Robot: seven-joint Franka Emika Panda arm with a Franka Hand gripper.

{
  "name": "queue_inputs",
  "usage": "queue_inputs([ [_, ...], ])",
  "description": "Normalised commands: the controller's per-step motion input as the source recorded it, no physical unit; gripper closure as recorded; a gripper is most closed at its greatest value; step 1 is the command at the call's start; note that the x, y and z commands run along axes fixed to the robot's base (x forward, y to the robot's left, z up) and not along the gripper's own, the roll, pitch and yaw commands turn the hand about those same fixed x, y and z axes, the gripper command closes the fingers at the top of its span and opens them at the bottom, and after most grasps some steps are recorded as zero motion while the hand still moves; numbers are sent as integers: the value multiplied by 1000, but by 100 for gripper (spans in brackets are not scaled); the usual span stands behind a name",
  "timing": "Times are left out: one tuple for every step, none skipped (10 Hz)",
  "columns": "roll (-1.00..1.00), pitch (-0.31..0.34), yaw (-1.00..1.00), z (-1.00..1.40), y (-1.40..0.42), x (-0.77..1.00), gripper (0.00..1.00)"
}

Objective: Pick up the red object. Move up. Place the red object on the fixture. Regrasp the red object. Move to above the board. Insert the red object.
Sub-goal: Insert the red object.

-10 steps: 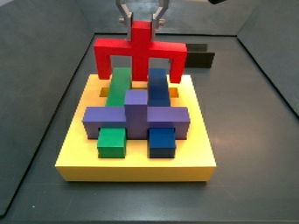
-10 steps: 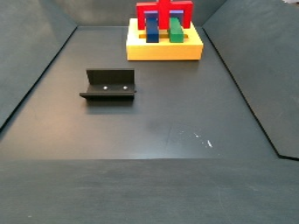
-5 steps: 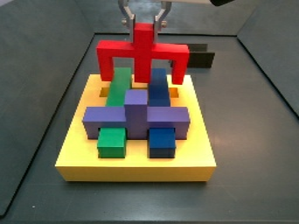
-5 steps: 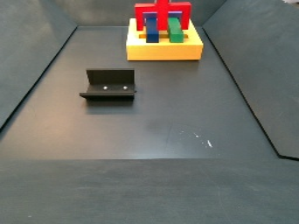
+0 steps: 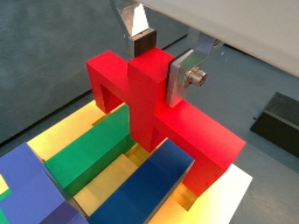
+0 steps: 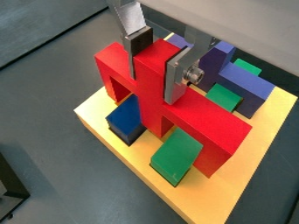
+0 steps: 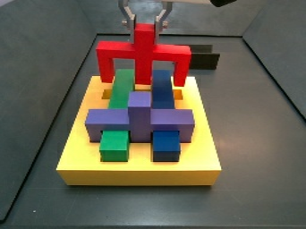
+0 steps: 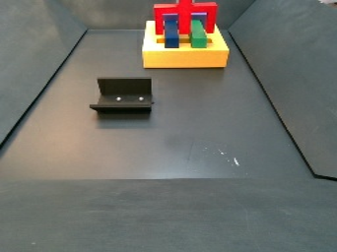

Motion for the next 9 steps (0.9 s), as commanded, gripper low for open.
queue_inputs([
  [-9,0,0,0,0,20,100],
  [0,0,0,-23,0,0,100],
  [0,-20,0,-140,-23,0,100],
  [0,-43,0,-237,-23,0,100],
  [0,-66,0,-263,-26,0,100],
  [0,-69,0,-226,-29,0,100],
  [-4,-76,0,-203,-37,0,100],
  [0,-31,0,-197,0,71,100],
  [13,0,0,-166,0,80,100],
])
